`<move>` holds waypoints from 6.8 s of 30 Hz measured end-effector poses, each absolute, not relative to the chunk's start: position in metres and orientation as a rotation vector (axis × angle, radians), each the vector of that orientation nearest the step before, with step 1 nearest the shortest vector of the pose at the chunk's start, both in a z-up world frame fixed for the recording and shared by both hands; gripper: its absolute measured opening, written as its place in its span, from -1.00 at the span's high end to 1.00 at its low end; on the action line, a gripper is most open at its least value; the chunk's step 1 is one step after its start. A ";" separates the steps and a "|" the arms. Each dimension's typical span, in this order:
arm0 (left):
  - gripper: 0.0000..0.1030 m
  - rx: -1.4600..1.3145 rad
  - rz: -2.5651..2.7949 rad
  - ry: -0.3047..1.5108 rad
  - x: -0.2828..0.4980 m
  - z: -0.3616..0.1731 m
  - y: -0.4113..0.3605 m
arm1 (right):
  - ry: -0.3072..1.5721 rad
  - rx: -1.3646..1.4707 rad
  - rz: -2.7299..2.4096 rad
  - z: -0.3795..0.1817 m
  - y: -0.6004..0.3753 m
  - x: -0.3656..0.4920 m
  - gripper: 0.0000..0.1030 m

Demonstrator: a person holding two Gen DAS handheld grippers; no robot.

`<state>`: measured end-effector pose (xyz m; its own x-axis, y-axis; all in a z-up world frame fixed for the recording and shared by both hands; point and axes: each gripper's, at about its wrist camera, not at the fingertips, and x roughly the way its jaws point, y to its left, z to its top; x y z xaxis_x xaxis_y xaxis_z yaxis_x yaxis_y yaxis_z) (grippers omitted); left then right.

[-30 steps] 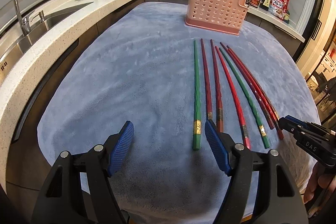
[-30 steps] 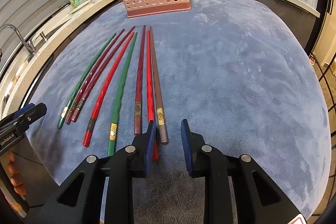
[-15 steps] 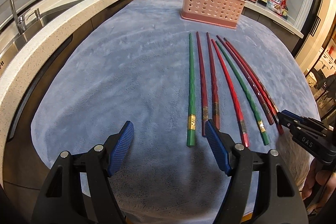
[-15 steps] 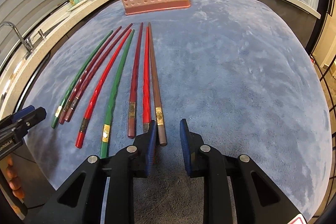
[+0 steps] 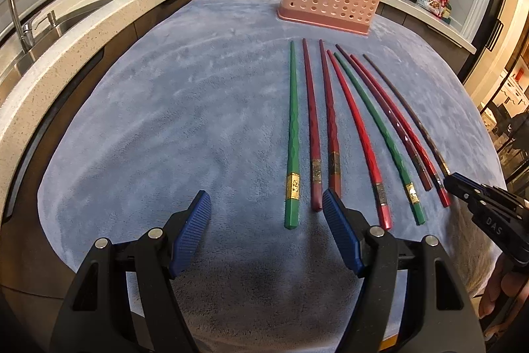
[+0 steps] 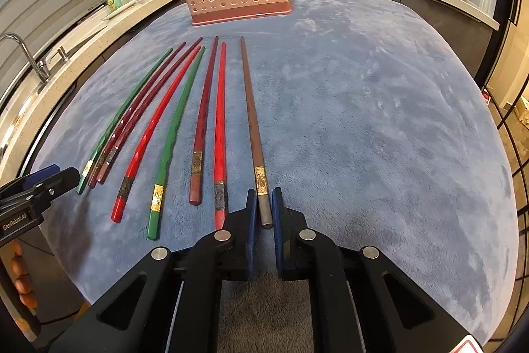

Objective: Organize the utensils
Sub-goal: 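Grasp the brown chopstick with the right tool while the left tool grasps a green chopstick, then lift both chopsticks and lower them upright into the pink holder, then open both tools to release the chopsticks into the holder, then move both tools back toward the remaining red chopsticks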

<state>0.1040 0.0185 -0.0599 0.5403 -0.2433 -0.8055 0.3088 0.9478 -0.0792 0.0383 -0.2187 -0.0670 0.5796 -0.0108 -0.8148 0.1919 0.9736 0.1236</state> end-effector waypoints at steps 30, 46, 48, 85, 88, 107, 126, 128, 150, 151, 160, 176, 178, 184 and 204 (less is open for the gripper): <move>0.83 0.099 -0.357 0.977 0.109 -0.066 0.015 | 0.952 0.268 -0.114 -0.064 -0.226 0.016 0.85; 0.86 -0.018 -0.387 0.842 0.104 0.021 0.037 | 0.731 0.244 -0.081 0.043 -0.230 -0.001 0.86; 0.86 -0.026 -0.392 0.821 0.108 0.037 0.037 | 0.702 0.242 -0.079 0.060 -0.234 0.003 0.86; 0.86 -0.040 -0.461 0.385 0.255 0.260 -0.061 | 0.334 0.316 -0.045 0.233 -0.286 0.177 0.86; 0.86 -0.041 -0.452 0.335 0.273 0.273 -0.073 | 0.302 0.315 -0.046 0.244 -0.287 0.201 0.86; 0.86 -0.056 -0.402 0.367 0.356 0.214 -0.093 | 0.357 0.347 -0.100 0.189 -0.304 0.297 0.86; -0.05 0.000 -0.373 0.408 0.326 0.199 -0.091 | 0.366 0.306 -0.091 0.188 -0.292 0.263 0.50; -0.12 0.008 -0.365 0.414 0.317 0.200 -0.089 | 0.365 0.301 -0.080 0.192 -0.288 0.253 0.48; -0.31 0.152 -0.279 0.655 0.193 0.112 -0.044 | 0.597 0.205 -0.050 0.114 -0.244 0.096 0.31; -0.31 0.155 -0.276 0.675 0.189 0.102 -0.040 | 0.618 0.203 -0.047 0.106 -0.242 0.091 0.31; -0.31 0.132 -0.244 0.809 0.162 0.029 -0.008 | 0.780 0.208 -0.060 0.030 -0.224 0.051 0.31; -0.31 0.119 -0.234 0.886 0.120 -0.032 0.016 | 0.923 0.152 -0.046 -0.048 -0.192 0.022 0.34; -0.31 0.122 -0.238 0.891 0.117 -0.036 0.016 | 0.925 0.148 -0.043 -0.052 -0.191 0.023 0.35; -0.31 0.133 -0.254 0.920 0.108 -0.051 0.015 | 0.941 0.142 -0.054 -0.062 -0.192 0.030 0.60; -0.31 0.119 -0.278 0.970 0.122 -0.068 -0.003 | 0.939 0.184 -0.045 -0.068 -0.201 0.035 0.75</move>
<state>0.1218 -0.0035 -0.0683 0.5336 -0.1796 -0.8265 0.2850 0.9582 -0.0242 0.0352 -0.2012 -0.0685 0.5907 0.0419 -0.8058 0.1180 0.9834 0.1377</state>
